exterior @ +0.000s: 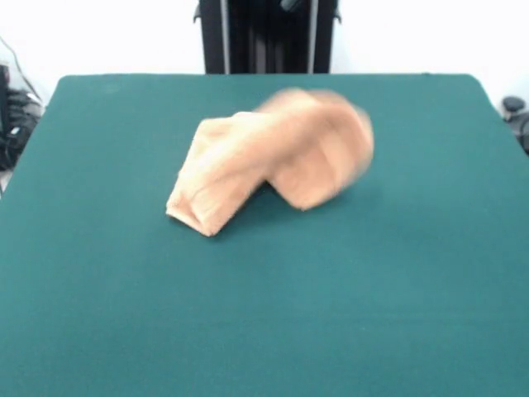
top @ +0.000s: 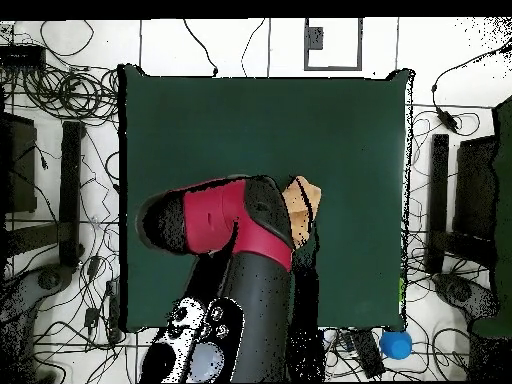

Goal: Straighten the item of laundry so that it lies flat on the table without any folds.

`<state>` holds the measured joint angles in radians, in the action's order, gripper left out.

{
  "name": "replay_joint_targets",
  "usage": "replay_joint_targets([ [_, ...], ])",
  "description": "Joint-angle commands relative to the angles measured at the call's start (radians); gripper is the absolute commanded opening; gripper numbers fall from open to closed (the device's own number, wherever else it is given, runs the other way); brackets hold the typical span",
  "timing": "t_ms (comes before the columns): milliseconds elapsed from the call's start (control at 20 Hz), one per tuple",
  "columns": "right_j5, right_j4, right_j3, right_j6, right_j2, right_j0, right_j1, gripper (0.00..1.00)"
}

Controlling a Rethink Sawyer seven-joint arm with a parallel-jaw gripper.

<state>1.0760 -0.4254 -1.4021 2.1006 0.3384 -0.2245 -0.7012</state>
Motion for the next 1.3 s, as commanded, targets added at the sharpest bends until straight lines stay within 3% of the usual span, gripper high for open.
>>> replay_joint_targets([
  [50,0.025,0.053,-0.002,0.289,-0.014,-0.044,0.064,1.0],
  [700,-0.037,0.065,-0.009,0.274,0.009,-0.049,0.079,1.0],
  [750,-0.067,0.065,-0.019,0.27,0.004,-0.038,0.08,1.0],
  [900,-0.385,0.074,-0.113,0.24,-0.06,0.069,0.094,1.0],
  [1000,-0.504,0.078,-0.135,0.206,-0.091,0.128,0.108,1.0],
  [1150,-0.594,0.043,-0.105,0.188,-0.084,0.154,0.139,1.0],
  [1300,-0.664,-0.038,-0.029,0.198,0.003,0.12,0.19,1.0],
])
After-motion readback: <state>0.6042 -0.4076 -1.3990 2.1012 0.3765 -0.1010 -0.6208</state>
